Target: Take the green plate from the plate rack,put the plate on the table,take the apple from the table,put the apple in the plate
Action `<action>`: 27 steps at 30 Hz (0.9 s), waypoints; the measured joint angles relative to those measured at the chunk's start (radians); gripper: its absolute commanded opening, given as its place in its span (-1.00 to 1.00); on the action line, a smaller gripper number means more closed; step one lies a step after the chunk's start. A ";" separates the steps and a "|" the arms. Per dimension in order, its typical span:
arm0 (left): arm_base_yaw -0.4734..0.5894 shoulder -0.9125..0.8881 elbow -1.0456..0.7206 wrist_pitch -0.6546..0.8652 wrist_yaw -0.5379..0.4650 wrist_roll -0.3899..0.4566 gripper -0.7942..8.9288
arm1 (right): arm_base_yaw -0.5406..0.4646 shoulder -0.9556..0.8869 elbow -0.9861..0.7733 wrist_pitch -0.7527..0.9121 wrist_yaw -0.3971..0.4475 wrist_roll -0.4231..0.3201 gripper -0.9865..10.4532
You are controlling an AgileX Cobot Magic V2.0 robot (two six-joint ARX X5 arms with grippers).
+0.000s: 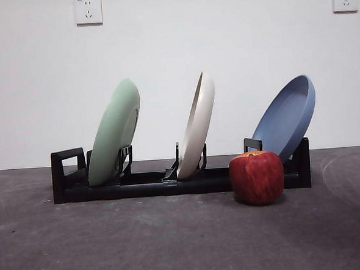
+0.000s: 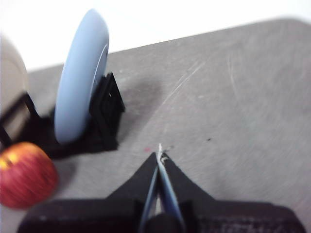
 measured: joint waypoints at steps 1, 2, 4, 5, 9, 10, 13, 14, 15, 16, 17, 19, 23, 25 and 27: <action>0.000 0.000 0.000 -0.010 0.040 -0.072 -0.84 | 0.000 0.000 0.000 0.000 0.000 0.058 -0.86; 0.000 0.000 0.000 -0.013 0.087 -0.146 -0.85 | 0.000 0.000 0.000 0.000 0.000 0.106 -0.86; 0.000 0.004 0.000 -0.020 0.160 -0.268 -0.85 | 0.000 0.000 0.000 0.000 0.000 0.167 -0.86; 0.000 0.006 0.000 -0.031 0.193 -0.312 -0.85 | 0.000 0.000 0.000 0.000 -0.009 0.191 -0.86; 0.000 0.039 0.013 -0.063 0.381 -0.434 -0.85 | 0.000 0.003 0.025 -0.070 -0.113 0.293 -0.86; 0.000 0.056 0.025 -0.090 0.438 -0.465 -0.85 | 0.000 0.014 0.048 -0.126 -0.129 0.322 -0.86; 0.000 0.125 0.111 -0.142 0.589 -0.505 -0.85 | 0.000 0.084 0.149 -0.239 -0.208 0.343 -0.86; 0.000 0.143 0.151 -0.145 0.598 -0.509 -0.85 | 0.000 0.110 0.187 -0.240 -0.233 0.336 -0.86; 0.000 0.167 0.205 -0.144 0.598 -0.510 -0.85 | 0.000 0.145 0.243 -0.239 -0.262 0.326 -0.86; 0.000 0.190 0.255 -0.144 0.599 -0.510 -0.85 | 0.000 0.177 0.297 -0.239 -0.281 0.319 -0.86; 0.000 0.227 0.323 -0.144 0.599 -0.510 -0.85 | 0.000 0.225 0.369 -0.239 -0.299 0.309 -0.86; 0.000 0.310 0.462 -0.158 0.610 -0.499 -0.85 | 0.000 0.324 0.503 -0.240 -0.359 0.292 -0.86; 0.000 0.446 0.681 -0.259 0.639 -0.426 -0.85 | 0.000 0.483 0.704 -0.278 -0.516 0.247 -0.86; 0.000 0.516 0.790 -0.340 0.663 -0.375 -0.85 | 0.000 0.558 0.793 -0.333 -0.602 0.216 -0.86; 0.000 0.581 0.896 -0.436 0.682 -0.323 -0.85 | 0.000 0.624 0.870 -0.401 -0.674 0.180 -0.86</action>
